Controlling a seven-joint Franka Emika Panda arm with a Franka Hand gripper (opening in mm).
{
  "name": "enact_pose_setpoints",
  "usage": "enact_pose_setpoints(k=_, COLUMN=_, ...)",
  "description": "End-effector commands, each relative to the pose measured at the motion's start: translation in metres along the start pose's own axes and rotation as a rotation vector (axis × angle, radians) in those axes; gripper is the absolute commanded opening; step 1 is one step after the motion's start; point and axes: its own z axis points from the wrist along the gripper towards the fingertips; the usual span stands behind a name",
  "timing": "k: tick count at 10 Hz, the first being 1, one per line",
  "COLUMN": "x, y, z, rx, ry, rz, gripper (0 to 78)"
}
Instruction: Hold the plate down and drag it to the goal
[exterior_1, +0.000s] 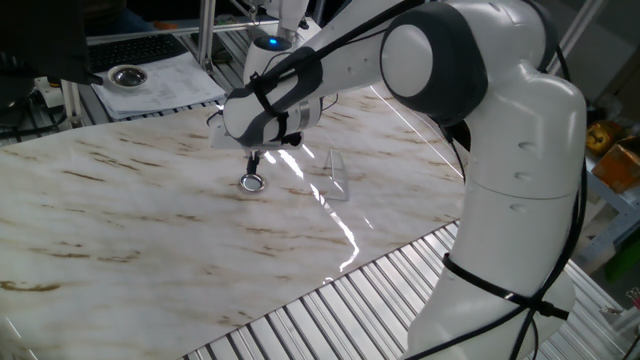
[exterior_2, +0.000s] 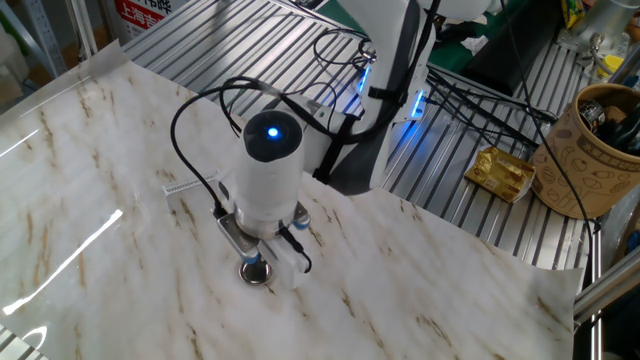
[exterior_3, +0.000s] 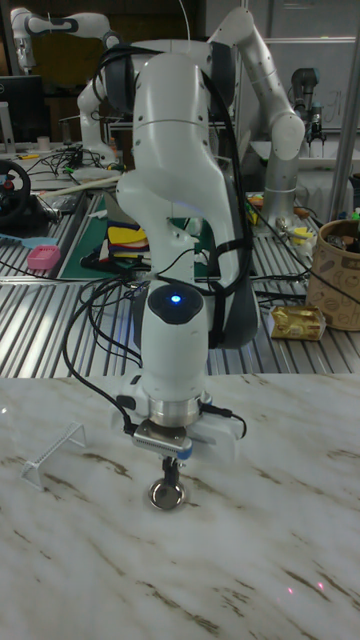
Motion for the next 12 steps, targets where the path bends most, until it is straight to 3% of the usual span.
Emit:
enact_pose_setpoints(k=1, x=-0.001, y=-0.001, z=0.006, rx=-0.004, ry=-0.013, rz=-0.002, gripper=0.0)
enact_pose_setpoints(k=5, x=-0.001, y=0.0, z=0.021, rx=-0.012, ry=-0.026, rz=-0.005, gripper=0.0)
enact_pose_setpoints(k=12, x=-0.001, y=-0.004, z=0.026, rx=-0.012, ry=-0.031, rz=-0.012, gripper=0.0)
